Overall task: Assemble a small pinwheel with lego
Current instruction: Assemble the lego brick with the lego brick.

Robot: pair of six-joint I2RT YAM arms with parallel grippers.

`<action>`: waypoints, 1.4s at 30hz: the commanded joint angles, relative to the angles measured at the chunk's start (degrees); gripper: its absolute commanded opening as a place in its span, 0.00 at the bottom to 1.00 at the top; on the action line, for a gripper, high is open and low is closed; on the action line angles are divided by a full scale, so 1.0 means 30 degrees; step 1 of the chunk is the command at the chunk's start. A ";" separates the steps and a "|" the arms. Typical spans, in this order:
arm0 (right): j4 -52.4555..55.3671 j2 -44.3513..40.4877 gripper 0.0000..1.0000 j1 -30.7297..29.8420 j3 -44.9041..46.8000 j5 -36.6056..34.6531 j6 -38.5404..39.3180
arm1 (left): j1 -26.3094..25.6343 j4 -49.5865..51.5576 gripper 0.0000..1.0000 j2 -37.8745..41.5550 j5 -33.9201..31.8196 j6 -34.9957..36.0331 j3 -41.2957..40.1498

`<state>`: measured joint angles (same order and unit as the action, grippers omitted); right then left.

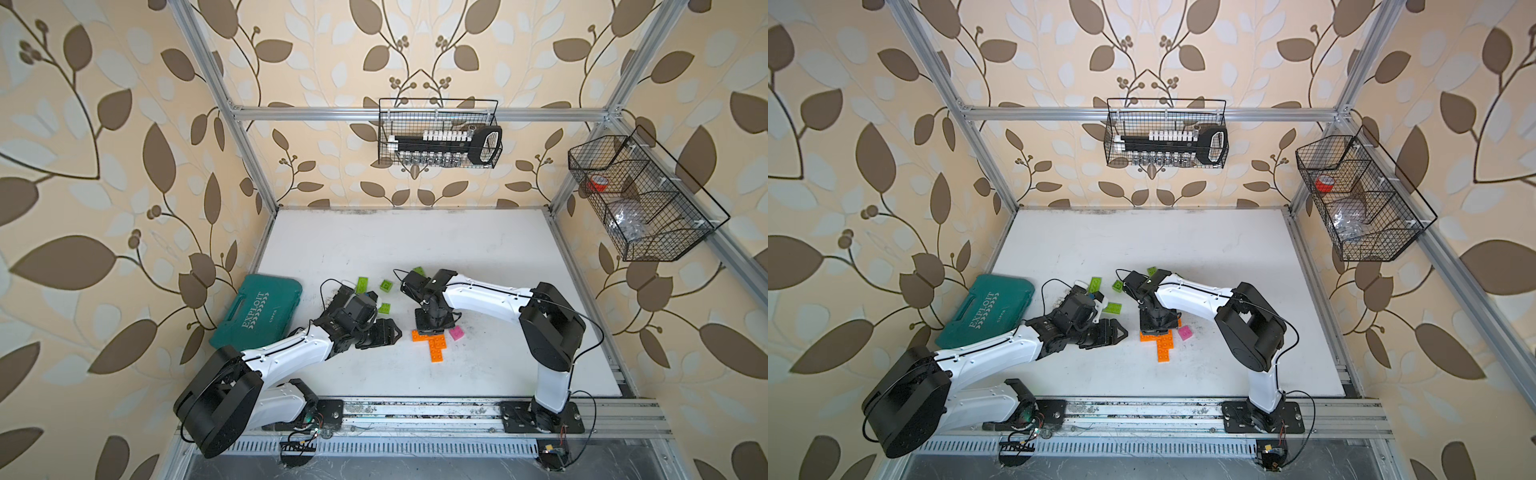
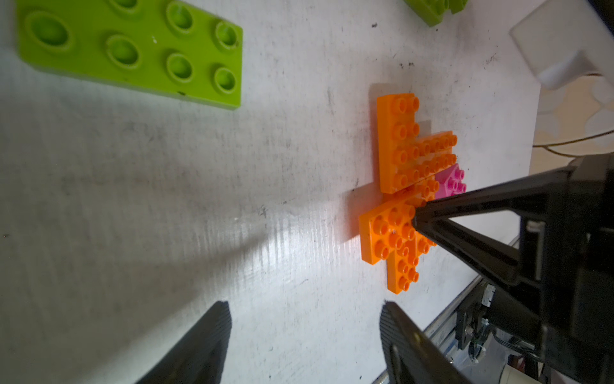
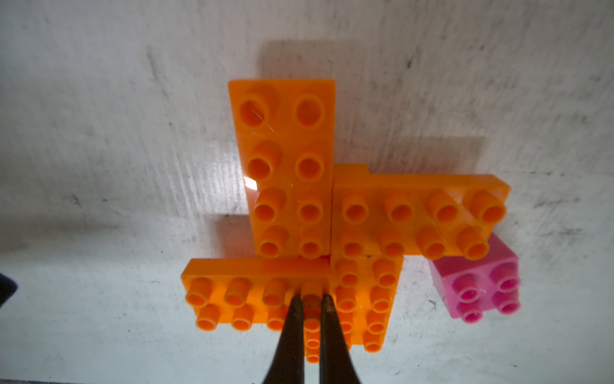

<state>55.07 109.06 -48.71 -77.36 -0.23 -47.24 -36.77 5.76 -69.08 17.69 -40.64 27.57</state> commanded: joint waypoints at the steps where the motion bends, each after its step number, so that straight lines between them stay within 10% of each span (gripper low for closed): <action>1: 0.0096 0.0703 0.05 0.0123 0.0259 -0.0298 0.0039 | -0.0086 -0.0221 0.73 -0.0002 -0.0182 0.0393 0.0599; 42: 0.0434 0.2253 0.01 0.0474 0.0121 0.1019 0.1419 | 0.0138 0.0453 0.73 0.0087 -0.0443 0.0688 0.1294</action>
<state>56.90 111.55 -46.70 -78.96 0.67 -44.95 -36.73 6.22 -69.21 17.43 -39.40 29.21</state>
